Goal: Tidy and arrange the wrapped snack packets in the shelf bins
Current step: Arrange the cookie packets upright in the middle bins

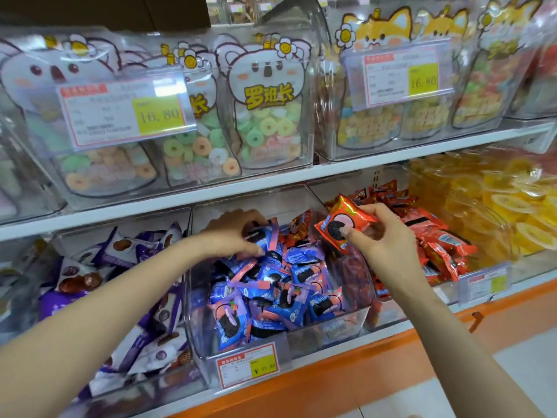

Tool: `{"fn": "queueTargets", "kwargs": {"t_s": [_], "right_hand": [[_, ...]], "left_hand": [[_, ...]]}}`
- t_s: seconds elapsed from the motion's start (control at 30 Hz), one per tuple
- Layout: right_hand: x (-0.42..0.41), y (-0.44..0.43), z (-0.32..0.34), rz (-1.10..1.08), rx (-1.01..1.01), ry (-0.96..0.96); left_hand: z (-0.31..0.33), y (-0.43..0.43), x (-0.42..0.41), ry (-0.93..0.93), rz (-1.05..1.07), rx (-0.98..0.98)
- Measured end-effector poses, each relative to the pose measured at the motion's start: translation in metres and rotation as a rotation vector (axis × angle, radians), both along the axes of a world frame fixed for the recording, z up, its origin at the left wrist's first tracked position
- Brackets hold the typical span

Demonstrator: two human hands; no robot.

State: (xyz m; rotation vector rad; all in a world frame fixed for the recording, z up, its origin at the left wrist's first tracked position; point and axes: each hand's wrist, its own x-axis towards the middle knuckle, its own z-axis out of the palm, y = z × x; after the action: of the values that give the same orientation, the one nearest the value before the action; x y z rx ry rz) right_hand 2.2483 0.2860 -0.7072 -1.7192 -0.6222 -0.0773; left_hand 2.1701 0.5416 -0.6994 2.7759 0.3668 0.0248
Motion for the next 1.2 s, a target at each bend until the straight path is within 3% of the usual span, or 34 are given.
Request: {"fn": "queueTargets", "kwargs": {"t_s": [0.1,0.2,0.27,0.47,0.57,0.8,0.87,1.07,1.2], "right_hand": [[0.0,0.007,0.0,-0.016,0.025,0.001],[-0.002,0.01,0.001,-0.026,0.04,0.017],[-0.002,0.011,0.001,-0.032,0.031,0.021],[-0.002,0.004,0.0,-0.062,-0.004,0.012],[-0.002,0.002,0.001,-0.06,-0.007,0.005],[-0.002,0.003,0.002,-0.046,-0.007,0.012],[-0.001,0.003,0.002,-0.045,-0.005,0.016],[0.0,0.002,0.001,-0.049,0.001,0.036],[0.001,0.001,0.0,-0.053,-0.001,0.027]], "left_hand": [[0.008,0.003,-0.023,0.125,0.006,-0.105],[0.005,0.001,-0.014,-0.126,0.121,-0.159],[-0.003,-0.002,0.006,-0.186,0.137,-0.09],[-0.029,-0.01,0.067,0.075,0.027,0.204],[-0.034,-0.006,0.08,0.199,0.049,0.26],[-0.03,-0.013,0.079,0.029,-0.057,0.203],[-0.028,-0.017,0.078,0.075,-0.148,0.16],[-0.027,-0.022,0.087,0.28,-0.267,0.391],[-0.025,-0.022,0.081,0.143,-0.225,0.214]]}}
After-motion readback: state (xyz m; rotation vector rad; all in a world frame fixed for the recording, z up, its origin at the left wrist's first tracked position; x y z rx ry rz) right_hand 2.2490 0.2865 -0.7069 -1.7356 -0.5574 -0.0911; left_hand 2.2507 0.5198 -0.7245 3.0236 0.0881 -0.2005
